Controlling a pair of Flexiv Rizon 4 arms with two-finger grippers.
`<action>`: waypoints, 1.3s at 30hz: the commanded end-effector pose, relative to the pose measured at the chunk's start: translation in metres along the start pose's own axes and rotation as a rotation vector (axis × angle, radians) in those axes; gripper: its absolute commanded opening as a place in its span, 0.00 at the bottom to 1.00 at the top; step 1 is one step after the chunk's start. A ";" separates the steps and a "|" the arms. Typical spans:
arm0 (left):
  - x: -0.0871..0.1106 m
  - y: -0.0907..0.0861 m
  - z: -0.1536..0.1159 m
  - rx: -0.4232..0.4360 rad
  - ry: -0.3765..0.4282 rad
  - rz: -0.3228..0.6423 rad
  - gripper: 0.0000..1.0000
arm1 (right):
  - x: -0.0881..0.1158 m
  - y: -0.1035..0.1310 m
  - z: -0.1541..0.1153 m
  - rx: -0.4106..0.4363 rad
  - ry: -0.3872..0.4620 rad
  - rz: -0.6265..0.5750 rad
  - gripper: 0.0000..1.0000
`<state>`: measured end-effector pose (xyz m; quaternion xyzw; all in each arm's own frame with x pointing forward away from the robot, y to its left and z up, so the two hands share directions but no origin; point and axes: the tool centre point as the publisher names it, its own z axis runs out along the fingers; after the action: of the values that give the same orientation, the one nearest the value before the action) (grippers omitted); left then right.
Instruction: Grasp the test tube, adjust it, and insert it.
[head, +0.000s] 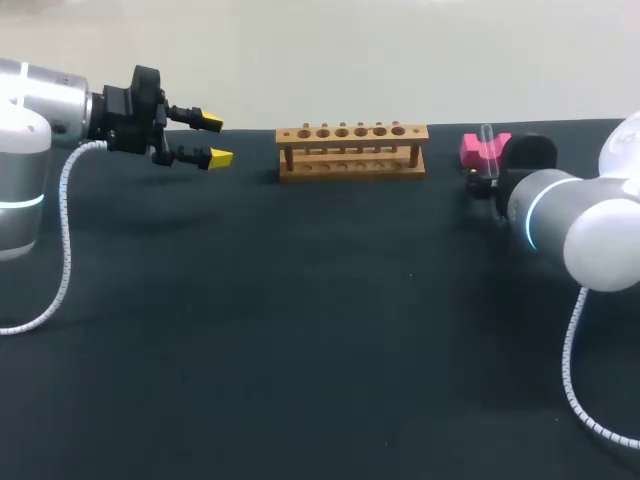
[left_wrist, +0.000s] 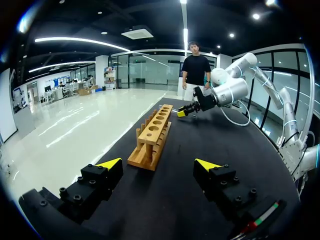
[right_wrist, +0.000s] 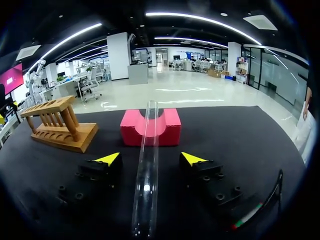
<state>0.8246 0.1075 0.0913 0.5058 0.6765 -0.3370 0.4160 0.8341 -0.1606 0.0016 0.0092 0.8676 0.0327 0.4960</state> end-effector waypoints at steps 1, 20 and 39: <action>0.001 -0.001 0.000 -0.003 -0.004 0.003 1.00 | 0.005 -0.003 0.002 -0.235 -0.393 0.001 0.64; 0.001 -0.001 0.000 -0.003 -0.004 0.003 1.00 | 0.010 -0.004 0.009 -0.264 -0.375 -0.001 0.49; 0.001 -0.001 0.000 -0.003 -0.004 0.003 1.00 | 0.009 -0.006 0.001 -0.256 -0.376 0.003 0.00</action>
<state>0.8246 0.1075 0.0913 0.5057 0.6765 -0.3370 0.4160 0.8355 -0.1628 -0.0065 0.0341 0.8518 0.0126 0.5226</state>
